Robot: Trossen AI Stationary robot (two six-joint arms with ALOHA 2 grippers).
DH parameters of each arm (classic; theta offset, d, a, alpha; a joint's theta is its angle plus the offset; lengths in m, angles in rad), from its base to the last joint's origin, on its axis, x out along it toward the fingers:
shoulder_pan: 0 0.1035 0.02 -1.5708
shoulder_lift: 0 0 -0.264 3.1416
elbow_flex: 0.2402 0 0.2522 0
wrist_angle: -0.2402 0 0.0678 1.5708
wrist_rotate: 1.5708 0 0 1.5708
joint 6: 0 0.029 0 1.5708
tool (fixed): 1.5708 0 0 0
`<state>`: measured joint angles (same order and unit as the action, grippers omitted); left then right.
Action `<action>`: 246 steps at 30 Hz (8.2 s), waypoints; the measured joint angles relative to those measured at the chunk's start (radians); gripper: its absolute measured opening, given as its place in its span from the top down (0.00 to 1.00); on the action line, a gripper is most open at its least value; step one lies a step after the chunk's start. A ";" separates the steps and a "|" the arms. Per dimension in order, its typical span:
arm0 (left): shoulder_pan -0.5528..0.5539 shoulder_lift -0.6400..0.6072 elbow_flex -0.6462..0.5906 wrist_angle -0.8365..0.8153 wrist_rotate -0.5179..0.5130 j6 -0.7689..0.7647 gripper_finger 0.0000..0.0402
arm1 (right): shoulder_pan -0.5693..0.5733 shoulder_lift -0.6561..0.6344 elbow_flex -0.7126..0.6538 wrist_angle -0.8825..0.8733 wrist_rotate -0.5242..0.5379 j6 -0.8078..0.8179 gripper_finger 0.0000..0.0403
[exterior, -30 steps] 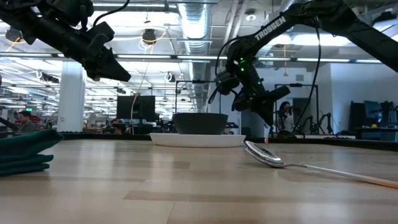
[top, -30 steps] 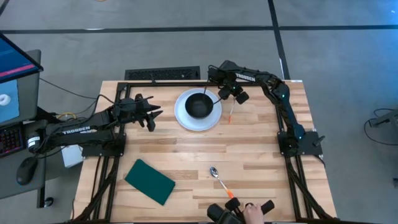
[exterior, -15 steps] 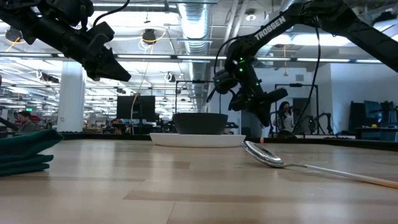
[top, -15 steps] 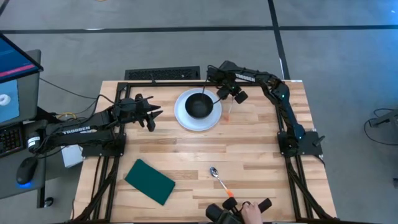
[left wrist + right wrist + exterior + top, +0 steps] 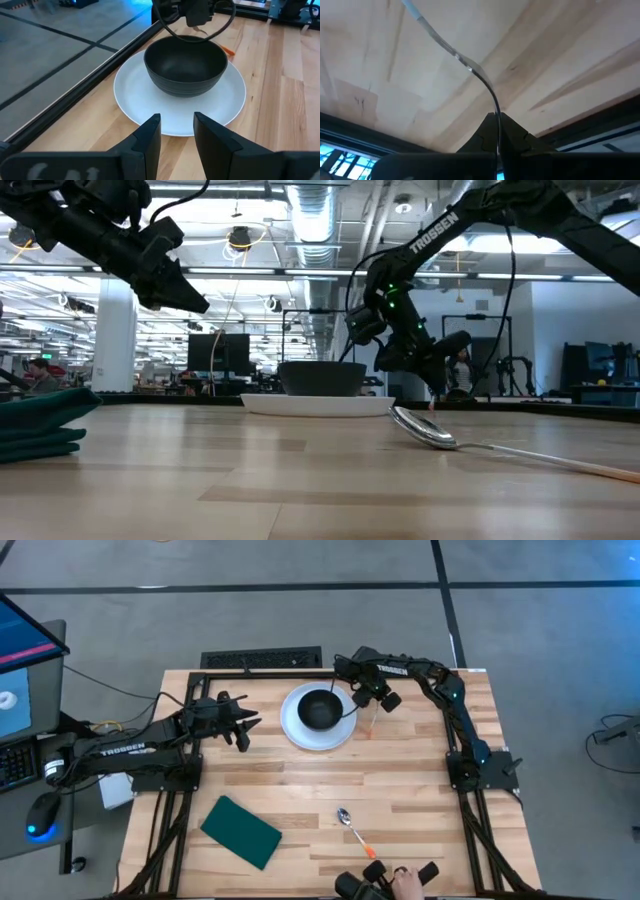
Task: Set table place
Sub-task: Place the 1st spoon with the orange handle into the black bowl
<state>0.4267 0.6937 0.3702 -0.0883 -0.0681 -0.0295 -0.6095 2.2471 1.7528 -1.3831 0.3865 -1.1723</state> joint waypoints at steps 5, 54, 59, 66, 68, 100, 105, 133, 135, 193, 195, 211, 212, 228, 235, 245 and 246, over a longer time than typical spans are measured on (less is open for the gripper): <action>0.000 0.000 0.000 0.000 0.000 0.000 0.74 | 0.001 0.000 -0.005 0.036 0.012 -0.019 0.95; 0.000 0.000 0.000 0.004 0.000 0.000 0.74 | 0.000 0.000 -0.093 0.223 0.063 -0.067 0.92; 0.000 0.000 0.000 0.003 0.000 0.000 0.74 | 0.005 0.000 -0.093 0.223 0.066 -0.126 0.92; 0.000 0.000 0.000 -0.003 0.000 0.000 0.74 | 0.016 0.000 -0.093 0.233 0.065 -0.172 0.90; 0.000 0.000 0.000 -0.003 0.000 0.000 0.74 | 0.016 0.000 -0.093 0.223 0.063 -0.172 0.90; 0.000 0.000 0.000 -0.004 0.000 -0.012 0.74 | 0.049 0.000 -0.092 0.330 0.056 -0.188 0.85; 0.000 0.000 0.000 -0.004 0.000 -0.012 0.74 | 0.049 0.000 -0.092 0.321 0.057 -0.166 0.85; 0.000 0.000 0.000 -0.004 0.000 -0.012 0.74 | 0.049 0.000 -0.092 0.317 0.060 -0.163 0.85; 0.000 0.000 0.000 -0.004 0.000 -0.012 0.74 | 0.049 0.000 -0.092 0.316 0.060 -0.163 0.85; 0.000 0.000 0.000 -0.003 0.000 -0.010 0.74 | 0.093 0.000 -0.092 0.302 0.064 -0.032 0.85; 0.000 0.000 0.000 -0.003 0.000 -0.011 0.74 | 0.093 0.000 -0.092 0.303 0.064 -0.032 0.85; 0.000 0.000 0.000 -0.003 0.000 -0.011 0.74 | 0.105 0.000 -0.092 0.314 0.064 -0.032 0.85; 0.000 0.000 0.000 -0.003 0.000 -0.011 0.74 | 0.106 0.000 -0.092 0.317 0.063 -0.025 0.85; 0.000 0.000 0.000 -0.003 0.000 -0.011 0.74 | 0.109 0.000 -0.092 0.324 0.060 -0.005 0.84; 0.000 0.000 0.000 -0.003 0.000 -0.020 0.74 | 0.110 0.000 -0.092 0.324 0.059 0.004 0.71; 0.000 0.000 0.000 -0.003 0.000 -0.020 0.74 | 0.110 0.000 -0.092 0.322 0.060 -0.005 0.46; 0.000 0.000 0.000 -0.003 0.000 -0.020 0.74 | 0.110 0.000 -0.092 0.322 0.060 -0.005 0.44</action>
<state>0.4268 0.6937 0.3702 -0.0910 -0.0681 -0.0490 -0.4995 2.2467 1.6608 -1.0612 0.4461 -1.1775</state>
